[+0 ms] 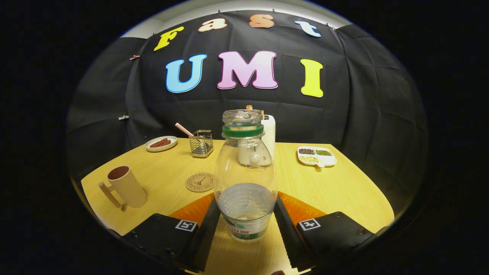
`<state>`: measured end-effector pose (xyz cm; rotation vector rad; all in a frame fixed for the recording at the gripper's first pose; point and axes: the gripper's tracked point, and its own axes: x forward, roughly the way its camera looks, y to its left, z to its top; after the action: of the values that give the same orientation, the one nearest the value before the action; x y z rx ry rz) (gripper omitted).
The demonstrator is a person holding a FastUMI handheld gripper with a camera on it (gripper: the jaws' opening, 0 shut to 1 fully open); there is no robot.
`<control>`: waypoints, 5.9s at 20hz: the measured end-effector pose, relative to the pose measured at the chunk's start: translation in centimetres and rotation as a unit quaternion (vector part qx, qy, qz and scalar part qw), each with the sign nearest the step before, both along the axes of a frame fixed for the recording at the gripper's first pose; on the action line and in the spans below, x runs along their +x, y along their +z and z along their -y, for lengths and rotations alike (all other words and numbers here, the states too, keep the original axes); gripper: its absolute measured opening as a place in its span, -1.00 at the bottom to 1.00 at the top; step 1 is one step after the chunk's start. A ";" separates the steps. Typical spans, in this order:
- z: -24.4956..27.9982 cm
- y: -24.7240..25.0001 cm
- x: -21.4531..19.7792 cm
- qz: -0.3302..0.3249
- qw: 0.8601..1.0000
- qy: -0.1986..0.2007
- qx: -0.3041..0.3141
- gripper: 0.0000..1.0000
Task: Take the bottle from table, then pour the juice into the cup, finally place the bottle on the coaster
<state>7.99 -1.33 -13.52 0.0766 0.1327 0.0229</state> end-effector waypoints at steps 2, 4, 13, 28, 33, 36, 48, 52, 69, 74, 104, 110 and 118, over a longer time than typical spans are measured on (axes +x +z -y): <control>0.0 0.0 0.2 0.006 1.000 0.004 -0.007 0.59; 0.1 -0.3 0.6 0.004 1.000 0.003 -0.008 0.59; 0.4 -0.1 1.2 0.005 1.000 0.002 -0.021 0.51; -4.3 8.0 1.3 0.043 0.978 0.058 -0.194 0.41; -9.4 10.0 1.3 0.065 0.954 0.087 -0.280 0.41; -12.4 10.3 1.1 0.075 0.937 0.093 -0.329 0.40; -16.7 8.9 2.8 0.084 0.868 0.082 -0.482 0.40; -17.0 7.7 3.4 0.079 0.846 0.077 -0.522 0.40; -18.2 3.3 5.3 0.049 0.765 0.109 -0.633 0.40; -19.0 2.9 6.6 0.052 0.735 0.121 -0.665 0.40; -20.7 4.6 9.8 0.091 0.584 0.184 -0.786 0.39; -20.7 4.8 9.9 0.094 0.571 0.181 -0.795 0.39; -20.8 5.9 10.6 0.114 0.533 0.176 -0.820 0.39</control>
<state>18.59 19.47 -7.61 -1.9015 -0.1449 0.3097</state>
